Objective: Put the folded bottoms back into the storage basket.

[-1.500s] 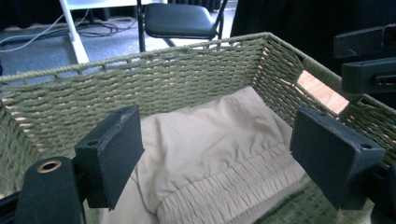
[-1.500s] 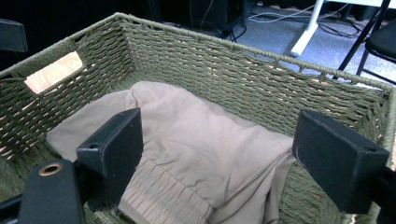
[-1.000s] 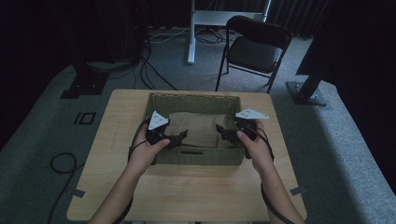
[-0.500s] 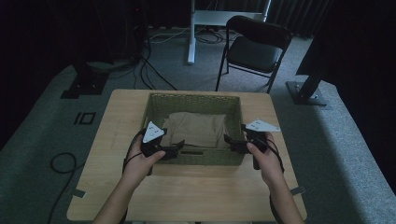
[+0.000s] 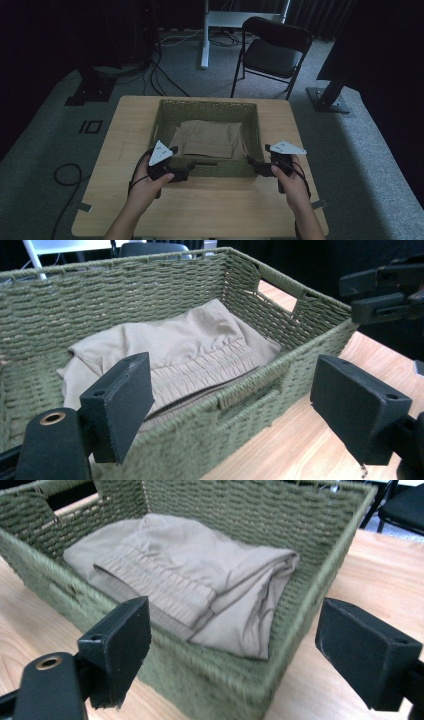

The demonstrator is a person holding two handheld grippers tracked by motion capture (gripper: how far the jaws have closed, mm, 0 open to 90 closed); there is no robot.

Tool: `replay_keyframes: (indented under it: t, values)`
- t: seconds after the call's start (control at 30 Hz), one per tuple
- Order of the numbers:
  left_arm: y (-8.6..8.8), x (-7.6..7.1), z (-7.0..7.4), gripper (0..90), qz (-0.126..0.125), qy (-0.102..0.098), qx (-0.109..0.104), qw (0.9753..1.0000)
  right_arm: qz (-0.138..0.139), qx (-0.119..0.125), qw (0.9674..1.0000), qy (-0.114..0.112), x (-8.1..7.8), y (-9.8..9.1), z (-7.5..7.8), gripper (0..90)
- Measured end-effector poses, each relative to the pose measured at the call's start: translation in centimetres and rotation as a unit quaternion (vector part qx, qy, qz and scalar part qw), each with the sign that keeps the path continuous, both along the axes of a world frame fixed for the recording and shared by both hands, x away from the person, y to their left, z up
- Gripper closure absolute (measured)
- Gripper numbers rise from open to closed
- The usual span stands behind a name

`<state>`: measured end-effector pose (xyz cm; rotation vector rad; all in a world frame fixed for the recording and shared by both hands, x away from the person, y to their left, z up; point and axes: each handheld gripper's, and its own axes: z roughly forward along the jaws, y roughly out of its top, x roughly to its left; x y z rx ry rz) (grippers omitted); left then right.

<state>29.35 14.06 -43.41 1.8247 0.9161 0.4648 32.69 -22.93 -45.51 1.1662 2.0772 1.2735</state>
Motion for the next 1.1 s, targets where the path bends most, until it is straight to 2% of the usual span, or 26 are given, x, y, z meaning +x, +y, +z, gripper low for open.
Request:
replay_keyframes:
  t: [0.03, 0.17, 0.4, 0.8, 1.1]
  values:
    - [0.1, -0.4, -0.3, 17.7, 0.000, -0.004, 0.006, 1.0000, -0.001, 0.002, 1.0000, 0.003, -0.1, -0.2, -0.2, 14.3]
    - [0.3, -0.9, -1.0, 17.7, 0.003, 0.003, 0.002, 1.0000, -0.001, 0.001, 1.0000, 0.010, -0.8, -0.7, -1.3, 14.2]
    - [0.9, -1.6, -2.7, 17.7, 0.015, 0.010, 0.012, 0.9998, -0.004, 0.003, 0.9998, 0.020, -1.4, -1.4, -2.6, 14.3]
    - [1.8, -2.6, -6.0, 17.7, 0.019, 0.047, 0.012, 0.9986, 0.001, -0.005, 0.9996, 0.029, -2.7, -2.5, -4.3, 14.2]
    - [3.1, -3.1, -7.8, 17.7, 0.035, 0.069, 0.020, 0.9968, -0.019, -0.020, 0.9984, 0.049, -3.5, -4.1, -6.4, 14.3]
